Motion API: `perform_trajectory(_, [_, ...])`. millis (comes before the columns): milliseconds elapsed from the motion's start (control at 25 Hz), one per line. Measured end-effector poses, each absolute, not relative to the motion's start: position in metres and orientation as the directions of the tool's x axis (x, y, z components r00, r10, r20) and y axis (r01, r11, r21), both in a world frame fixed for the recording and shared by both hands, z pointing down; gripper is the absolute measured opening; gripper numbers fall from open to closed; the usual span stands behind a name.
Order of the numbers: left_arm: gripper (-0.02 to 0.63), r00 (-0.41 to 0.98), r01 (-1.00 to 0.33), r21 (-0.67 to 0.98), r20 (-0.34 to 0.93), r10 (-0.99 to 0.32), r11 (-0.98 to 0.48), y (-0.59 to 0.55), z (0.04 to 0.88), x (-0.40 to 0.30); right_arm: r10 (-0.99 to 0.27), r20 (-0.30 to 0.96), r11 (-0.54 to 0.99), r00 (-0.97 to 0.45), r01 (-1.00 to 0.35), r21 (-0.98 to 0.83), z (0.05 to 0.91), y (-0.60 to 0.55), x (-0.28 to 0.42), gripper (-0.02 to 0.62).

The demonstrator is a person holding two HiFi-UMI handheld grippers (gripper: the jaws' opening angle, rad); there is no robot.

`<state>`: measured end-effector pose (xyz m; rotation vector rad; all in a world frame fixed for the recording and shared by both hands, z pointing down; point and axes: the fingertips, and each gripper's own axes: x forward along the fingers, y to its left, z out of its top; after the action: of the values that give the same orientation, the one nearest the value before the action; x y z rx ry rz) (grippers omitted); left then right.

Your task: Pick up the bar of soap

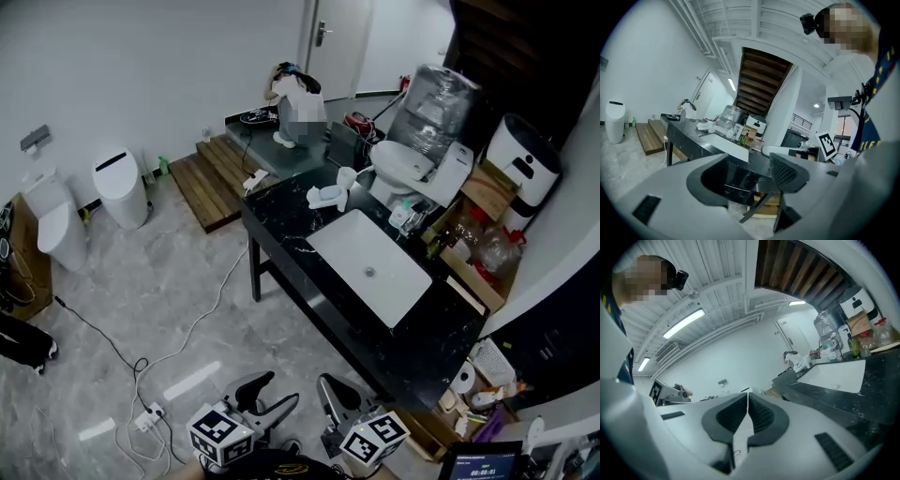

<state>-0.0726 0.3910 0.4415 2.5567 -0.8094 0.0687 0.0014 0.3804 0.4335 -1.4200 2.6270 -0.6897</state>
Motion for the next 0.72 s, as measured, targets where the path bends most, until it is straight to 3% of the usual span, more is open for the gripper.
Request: perform_trajectory(720, [0.287, 0.852, -0.505, 0.455, 0.127, -0.508, -0.734, 0.258, 0.442, -0.140, -0.830, 0.191, 0.416, -0.524, -0.809, -0.415, 0.429, 0.254, -0.059, 0.018])
